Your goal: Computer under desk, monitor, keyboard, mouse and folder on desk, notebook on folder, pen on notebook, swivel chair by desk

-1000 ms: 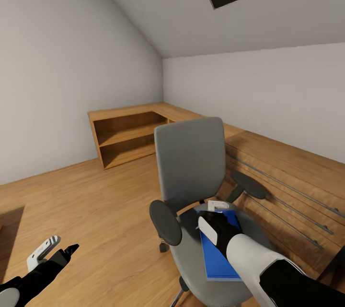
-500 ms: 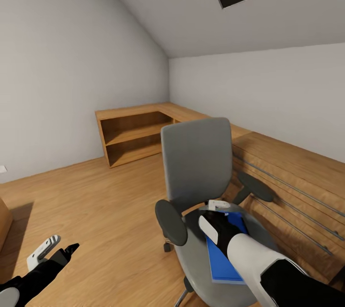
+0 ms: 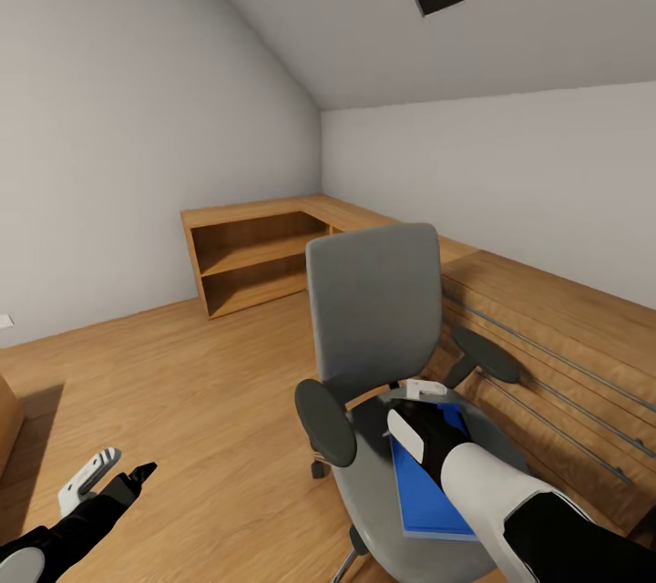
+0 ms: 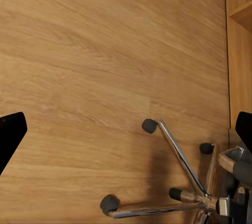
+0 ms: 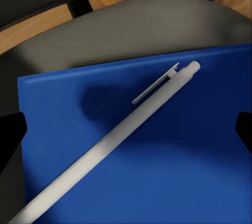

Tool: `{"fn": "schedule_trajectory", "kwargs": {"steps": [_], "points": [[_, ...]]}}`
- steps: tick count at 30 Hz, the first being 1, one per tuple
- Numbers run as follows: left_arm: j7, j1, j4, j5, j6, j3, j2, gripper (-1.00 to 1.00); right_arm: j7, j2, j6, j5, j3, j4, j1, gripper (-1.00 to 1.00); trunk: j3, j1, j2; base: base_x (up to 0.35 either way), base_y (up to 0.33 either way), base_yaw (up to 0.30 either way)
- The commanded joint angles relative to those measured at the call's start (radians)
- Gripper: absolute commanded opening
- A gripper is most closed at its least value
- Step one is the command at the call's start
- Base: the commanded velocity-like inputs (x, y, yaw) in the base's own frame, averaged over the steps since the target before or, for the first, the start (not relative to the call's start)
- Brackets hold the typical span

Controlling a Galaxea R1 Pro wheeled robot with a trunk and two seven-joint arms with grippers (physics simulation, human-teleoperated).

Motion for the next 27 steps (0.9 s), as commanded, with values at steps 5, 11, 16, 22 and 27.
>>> {"fn": "schedule_trajectory", "kwargs": {"steps": [5, 11, 16, 22, 27], "points": [[0.008, 0.000, -0.002, 0.010, 0.001, 0.000, 0.000, 1.00, -0.006, -0.001, 0.008, -0.006, 0.007, -0.002, -0.001, 1.00, -0.001, 0.000, 0.000, 0.000, 0.000, 0.000], [0.008, 0.000, -0.002, 0.010, -0.001, 0.000, 0.000, 1.00, -0.007, -0.001, -0.006, -0.007, -0.003, -0.002, -0.001, 1.00, -0.001, 0.000, 0.000, 0.000, 0.000, 0.000], [0.008, 0.000, -0.002, 0.010, -0.001, 0.000, 0.000, 1.00, -0.007, -0.001, -0.018, -0.028, -0.031, -0.002, -0.001, 1.00, -0.001, 0.000, 0.000, 0.000, 0.000, 0.000], [0.008, 0.000, -0.002, 0.010, -0.001, 0.001, -0.001, 1.00, -0.006, 0.001, -0.021, -0.035, -0.065, -0.003, -0.001, 1.00, -0.001, 0.000, 0.000, 0.000, 0.000, 0.000], [0.008, 0.000, -0.002, 0.010, -0.001, 0.002, -0.001, 1.00, -0.007, 0.005, -0.022, -0.055, -0.273, -0.002, -0.001, 1.00, -0.001, 0.000, 0.000, 0.000, 0.000, 0.000]]}}
